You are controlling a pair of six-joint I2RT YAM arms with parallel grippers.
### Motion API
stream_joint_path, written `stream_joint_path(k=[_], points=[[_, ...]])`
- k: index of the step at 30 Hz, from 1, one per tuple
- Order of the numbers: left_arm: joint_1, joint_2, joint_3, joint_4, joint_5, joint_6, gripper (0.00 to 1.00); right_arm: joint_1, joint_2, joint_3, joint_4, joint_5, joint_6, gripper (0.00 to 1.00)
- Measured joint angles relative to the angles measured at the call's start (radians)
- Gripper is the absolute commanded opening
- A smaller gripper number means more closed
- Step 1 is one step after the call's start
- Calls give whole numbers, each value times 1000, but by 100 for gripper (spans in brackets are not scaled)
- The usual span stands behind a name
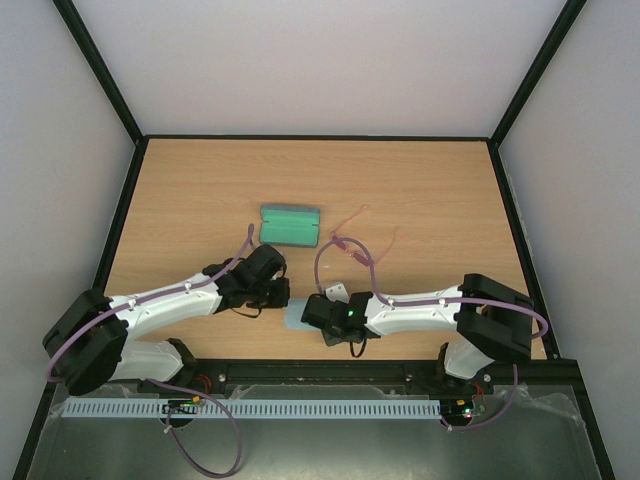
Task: Organize the sunglasses
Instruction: Adjust the glasses cleaning cloth at the center of the board.
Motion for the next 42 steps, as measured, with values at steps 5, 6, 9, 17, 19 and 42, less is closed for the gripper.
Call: stream_joint_path(k=[5, 6, 9, 17, 19, 42], points=[[0, 0, 0, 0, 8, 0, 2, 0, 0, -3, -3, 18, 0, 12], [-1, 0, 0, 0, 9, 0, 2, 0, 0, -3, -3, 21, 0, 12], [-8, 6, 1, -1, 7, 1, 6, 0, 0, -5, -3, 26, 0, 12], [-35, 59, 10, -26, -24, 16, 31, 0, 0, -5, -3, 27, -1, 11], [-35, 68, 19, -32, -33, 19, 27, 0, 0, -5, -3, 27, -1, 11], [-42, 173, 50, -22, -61, 27, 19, 0, 1, -5, 1, 26, -8, 11]])
